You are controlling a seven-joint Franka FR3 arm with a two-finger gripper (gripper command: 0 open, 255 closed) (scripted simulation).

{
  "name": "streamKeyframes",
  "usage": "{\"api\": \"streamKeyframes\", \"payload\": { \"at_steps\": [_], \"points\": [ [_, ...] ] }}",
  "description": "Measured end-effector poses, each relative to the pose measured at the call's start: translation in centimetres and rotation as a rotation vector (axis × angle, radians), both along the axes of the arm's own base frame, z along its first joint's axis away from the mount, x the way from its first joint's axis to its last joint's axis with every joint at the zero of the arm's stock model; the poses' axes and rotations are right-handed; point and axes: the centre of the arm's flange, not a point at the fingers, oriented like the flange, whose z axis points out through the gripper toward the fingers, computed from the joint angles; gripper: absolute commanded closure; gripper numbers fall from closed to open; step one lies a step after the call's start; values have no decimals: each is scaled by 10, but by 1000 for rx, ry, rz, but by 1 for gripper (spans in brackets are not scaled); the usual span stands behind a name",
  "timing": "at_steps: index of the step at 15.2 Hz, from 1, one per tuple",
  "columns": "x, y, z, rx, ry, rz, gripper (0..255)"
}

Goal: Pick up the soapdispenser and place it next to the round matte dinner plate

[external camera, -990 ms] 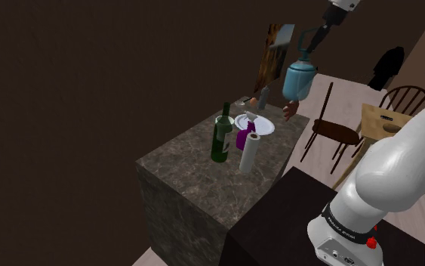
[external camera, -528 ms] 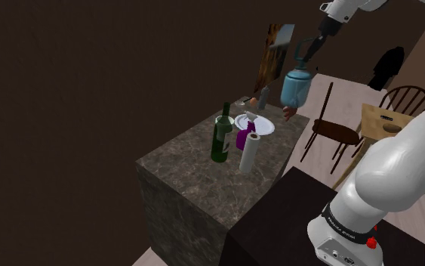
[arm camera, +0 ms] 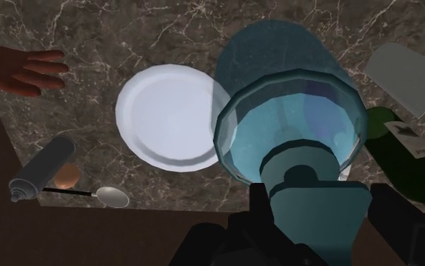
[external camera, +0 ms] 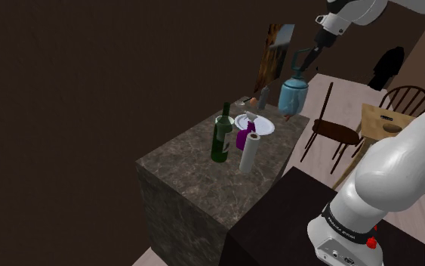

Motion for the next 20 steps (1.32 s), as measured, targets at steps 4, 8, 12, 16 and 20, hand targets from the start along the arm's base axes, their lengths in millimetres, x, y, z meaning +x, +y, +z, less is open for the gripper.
{"api": "streamKeyframes", "payload": {
  "at_steps": [4,8,12,16,20],
  "points": [
    [0,1,-21,0,0,0,255],
    [0,0,-43,0,0,0,255],
    [0,1,-63,0,0,0,255],
    [0,0,-85,0,0,0,255],
    [0,-1,-106,0,0,0,255]
  ]
}}
